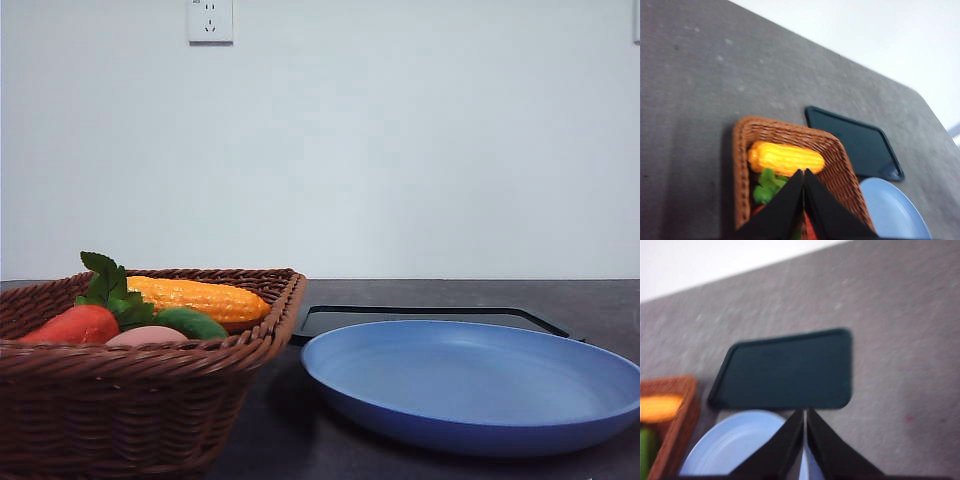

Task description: Transfer egg from basket to plate and serve

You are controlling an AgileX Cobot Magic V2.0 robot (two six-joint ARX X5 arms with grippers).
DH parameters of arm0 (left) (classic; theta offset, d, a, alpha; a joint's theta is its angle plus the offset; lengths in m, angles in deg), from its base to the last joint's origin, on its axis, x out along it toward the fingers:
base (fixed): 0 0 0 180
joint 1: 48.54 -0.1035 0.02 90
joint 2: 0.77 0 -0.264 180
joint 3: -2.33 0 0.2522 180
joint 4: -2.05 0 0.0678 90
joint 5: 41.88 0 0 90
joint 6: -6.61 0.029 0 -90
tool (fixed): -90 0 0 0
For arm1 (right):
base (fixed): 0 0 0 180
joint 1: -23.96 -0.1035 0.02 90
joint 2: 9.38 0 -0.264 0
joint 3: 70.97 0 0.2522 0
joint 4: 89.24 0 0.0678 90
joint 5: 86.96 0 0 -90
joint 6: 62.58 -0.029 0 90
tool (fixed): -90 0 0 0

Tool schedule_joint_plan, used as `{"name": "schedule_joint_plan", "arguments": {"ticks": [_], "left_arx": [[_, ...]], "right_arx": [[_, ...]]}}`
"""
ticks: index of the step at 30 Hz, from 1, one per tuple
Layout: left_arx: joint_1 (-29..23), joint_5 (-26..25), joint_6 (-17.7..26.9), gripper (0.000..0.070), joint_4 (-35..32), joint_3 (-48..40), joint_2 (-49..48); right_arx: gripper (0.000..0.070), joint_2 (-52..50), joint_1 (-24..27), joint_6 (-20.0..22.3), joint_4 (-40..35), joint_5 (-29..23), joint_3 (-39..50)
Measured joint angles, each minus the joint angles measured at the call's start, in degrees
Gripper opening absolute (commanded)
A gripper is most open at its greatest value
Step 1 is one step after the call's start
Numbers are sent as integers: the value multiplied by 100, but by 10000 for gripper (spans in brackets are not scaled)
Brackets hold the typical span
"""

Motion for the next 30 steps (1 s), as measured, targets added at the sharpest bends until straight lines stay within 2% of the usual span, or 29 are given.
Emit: {"name": "schedule_joint_plan", "arguments": {"ticks": [4, 8, 11, 13, 16, 19, 20, 24, 30], "left_arx": [[200, -274, 244, 0, 581, 570, 684], [507, -311, 595, 0, 1253, 1029, 1261], [768, -314, 809, 0, 1461, 1145, 1526], [918, -315, 890, 9, 1478, 1151, 1635], [1087, -315, 914, 120, 1456, 1151, 1737], [1209, -315, 925, 315, 1345, 1151, 1759], [1226, -317, 926, 334, 1312, 1152, 1757], [1285, -320, 902, 343, 1290, 1153, 1756], [1408, -389, 862, 342, 1292, 1153, 1756]], "right_arx": [[0, 724, 0, 286, 700, 341, -534], [0, 1246, 0, 638, 1239, 661, -811], [1, 1527, 0, 794, 1482, 860, -828], [43, 1703, 0, 863, 1631, 880, -828], [153, 1933, -11, 932, 1708, 880, -828], [237, 2089, -86, 938, 1633, 880, -772], [238, 2120, -127, 934, 1547, 881, -690], [238, 2257, -300, 765, 1054, 882, -180], [237, 2670, -602, 225, -21, 880, 638]]}}
